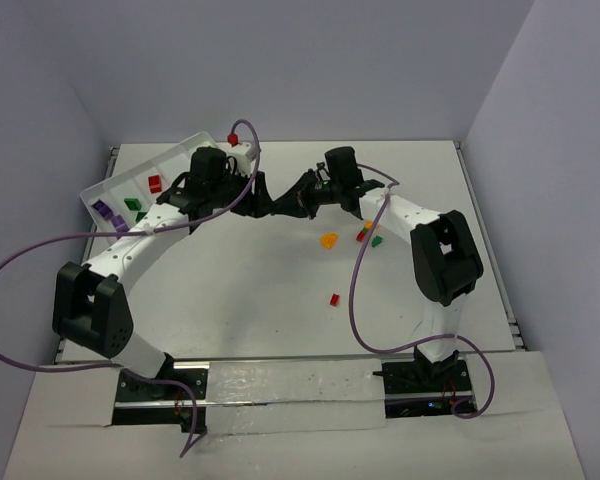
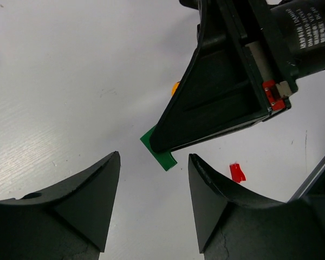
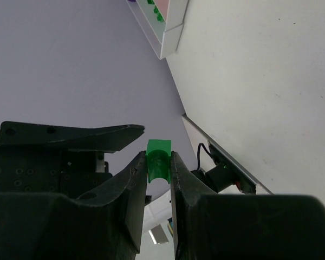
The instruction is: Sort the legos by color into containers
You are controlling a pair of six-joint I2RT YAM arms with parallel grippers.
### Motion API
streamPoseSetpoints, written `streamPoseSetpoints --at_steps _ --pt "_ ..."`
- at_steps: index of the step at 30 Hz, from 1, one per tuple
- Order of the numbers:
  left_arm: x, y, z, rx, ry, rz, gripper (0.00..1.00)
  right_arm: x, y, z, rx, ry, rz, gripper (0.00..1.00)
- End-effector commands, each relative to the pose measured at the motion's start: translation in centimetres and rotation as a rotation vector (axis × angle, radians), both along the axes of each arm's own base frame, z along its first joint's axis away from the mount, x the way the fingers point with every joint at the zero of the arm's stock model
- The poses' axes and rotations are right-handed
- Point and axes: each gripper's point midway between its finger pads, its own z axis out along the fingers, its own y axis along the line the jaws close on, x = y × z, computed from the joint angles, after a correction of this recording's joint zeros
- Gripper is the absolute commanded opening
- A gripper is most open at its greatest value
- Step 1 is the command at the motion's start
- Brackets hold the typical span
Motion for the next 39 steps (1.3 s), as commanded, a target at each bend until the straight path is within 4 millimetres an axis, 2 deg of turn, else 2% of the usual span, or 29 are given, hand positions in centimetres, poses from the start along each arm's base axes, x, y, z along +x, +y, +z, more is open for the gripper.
streamPoseSetpoints --at_steps 1,13,19,23,26,27,28,32,34,36,38,39 --pt "0.4 -0.7 1.2 -0.011 -0.022 -0.014 0.62 -0.3 0.2 3.5 0.063 -0.078 0.014 0.00" --pt "0.4 -1.1 0.1 -0.020 0.020 -0.020 0.53 -0.4 0.3 3.5 0.058 -0.101 0.029 0.00" --pt "0.6 -1.7 -0.1 -0.042 0.043 -0.023 0.44 -0.7 0.5 3.4 0.052 -0.110 0.037 0.00" --pt "0.7 -1.8 -0.2 -0.048 0.052 -0.022 0.24 -0.8 0.7 3.2 0.044 -0.114 0.046 0.00" --pt "0.6 -1.7 -0.3 -0.049 0.055 -0.024 0.04 -0.8 0.7 3.0 0.041 -0.111 0.047 0.06" --pt "0.3 -1.7 -0.4 -0.049 0.058 -0.027 0.00 -0.8 0.7 2.9 0.041 -0.111 0.047 0.08" --pt "0.3 -1.7 -0.2 -0.051 0.051 -0.028 0.00 -0.8 0.7 2.8 0.042 -0.108 0.046 0.08" --pt "-0.5 -1.0 0.0 -0.056 0.043 -0.037 0.00 -0.9 0.7 2.6 0.046 -0.110 0.053 0.21" --pt "-1.0 -0.4 0.2 -0.065 0.036 -0.041 0.00 -0.8 0.6 2.6 0.045 -0.120 0.053 0.33" --pt "-1.3 0.9 0.1 -0.062 0.037 -0.030 0.00 -0.5 0.4 2.8 0.038 -0.137 0.046 0.58" --pt "-1.5 2.1 -0.1 -0.055 0.044 -0.015 0.00 0.0 0.0 3.0 0.031 -0.151 0.036 0.73" --pt "-1.6 3.3 -0.4 -0.048 0.054 0.004 0.00 0.4 -0.4 3.4 0.028 -0.165 0.028 0.83"
